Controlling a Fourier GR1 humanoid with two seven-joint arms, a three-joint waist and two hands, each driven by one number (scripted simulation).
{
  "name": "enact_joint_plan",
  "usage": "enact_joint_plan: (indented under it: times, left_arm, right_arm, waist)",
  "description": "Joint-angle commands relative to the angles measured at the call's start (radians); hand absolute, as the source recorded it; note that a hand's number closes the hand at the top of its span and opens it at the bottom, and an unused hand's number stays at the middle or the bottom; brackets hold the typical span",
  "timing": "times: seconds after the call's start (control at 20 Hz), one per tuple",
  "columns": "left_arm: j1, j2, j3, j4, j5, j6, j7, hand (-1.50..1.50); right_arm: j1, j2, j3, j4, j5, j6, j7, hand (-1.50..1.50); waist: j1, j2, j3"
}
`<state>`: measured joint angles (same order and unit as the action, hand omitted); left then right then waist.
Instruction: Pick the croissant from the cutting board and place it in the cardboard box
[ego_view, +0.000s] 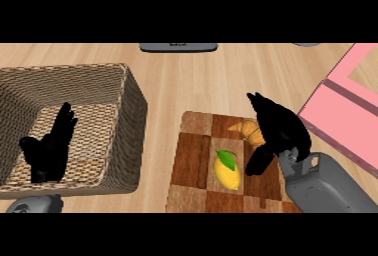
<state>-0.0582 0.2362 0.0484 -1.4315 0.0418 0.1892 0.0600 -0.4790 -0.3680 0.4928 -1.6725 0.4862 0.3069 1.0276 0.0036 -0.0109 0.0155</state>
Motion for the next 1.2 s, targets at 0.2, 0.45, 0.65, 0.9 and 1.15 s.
enact_joint_plan:
  times: [0.2,0.45,0.65,0.9,1.15]
  left_arm:
    - [-0.021,-0.024,0.002,0.1,0.001,-0.016,-0.036,0.0]
    - [-0.007,-0.036,0.006,0.11,0.009,-0.013,-0.037,0.0]
    - [-0.004,-0.059,-0.026,0.065,-0.013,0.01,-0.006,0.0]
    - [0.008,-0.063,-0.035,0.026,-0.028,0.017,0.016,0.0]
    - [-0.027,-0.063,-0.006,0.088,-0.017,0.003,-0.005,0.0]
  right_arm:
    - [-0.012,0.026,-0.022,0.113,0.046,0.046,0.017,-1.5]
    - [0.025,0.052,-0.003,0.111,0.087,0.04,-0.003,-1.5]
    - [0.004,0.084,-0.016,0.154,0.112,0.048,-0.01,-1.5]
    - [0.019,0.113,-0.033,0.237,0.169,0.004,-0.093,-1.5]
    - [0.003,0.098,-0.086,0.266,0.178,0.028,-0.167,-1.5]
  waist:
    - [-0.006,0.013,-0.016]
    - [-0.008,0.012,-0.016]
    - [-0.003,0.012,-0.016]
    - [-0.001,0.012,-0.015]
    - [-0.004,0.012,-0.016]
